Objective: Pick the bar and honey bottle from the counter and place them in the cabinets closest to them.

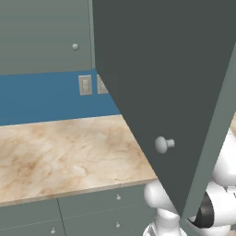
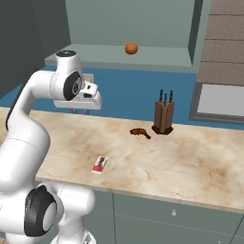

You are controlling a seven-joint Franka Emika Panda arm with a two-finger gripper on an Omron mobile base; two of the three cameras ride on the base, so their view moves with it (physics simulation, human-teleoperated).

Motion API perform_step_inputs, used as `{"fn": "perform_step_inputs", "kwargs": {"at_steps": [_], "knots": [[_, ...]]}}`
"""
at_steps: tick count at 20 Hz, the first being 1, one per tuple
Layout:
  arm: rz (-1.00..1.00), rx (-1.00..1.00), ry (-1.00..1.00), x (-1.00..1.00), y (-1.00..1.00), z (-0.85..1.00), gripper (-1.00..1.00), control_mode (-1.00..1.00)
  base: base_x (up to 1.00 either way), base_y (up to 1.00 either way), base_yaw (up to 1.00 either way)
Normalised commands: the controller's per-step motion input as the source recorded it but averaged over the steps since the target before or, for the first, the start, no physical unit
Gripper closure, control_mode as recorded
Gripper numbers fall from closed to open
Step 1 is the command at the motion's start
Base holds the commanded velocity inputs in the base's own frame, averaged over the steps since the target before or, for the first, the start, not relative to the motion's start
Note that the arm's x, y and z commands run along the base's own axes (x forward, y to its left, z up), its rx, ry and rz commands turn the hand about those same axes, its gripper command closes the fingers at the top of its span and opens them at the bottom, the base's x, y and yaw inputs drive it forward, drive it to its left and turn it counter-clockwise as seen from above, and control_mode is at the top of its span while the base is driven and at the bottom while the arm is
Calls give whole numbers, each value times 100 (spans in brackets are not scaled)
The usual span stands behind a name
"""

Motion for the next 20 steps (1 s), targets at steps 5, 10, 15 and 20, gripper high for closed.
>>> {"fn": "perform_step_inputs", "kwargs": {"at_steps": [5, 10, 15, 20], "knots": [[-1, 0, 0, -6, -10, -8, -100, -100, 0, 0, 0], [-2, 0, 0, -21, -27, -24, -100, -100, 0, 0, 0], [-2, 0, 4, -8, -23, -42, -100, -100, 0, 0, 0], [-3, 0, 1, 2, -6, -48, -100, -100, 0, 0, 0]]}}
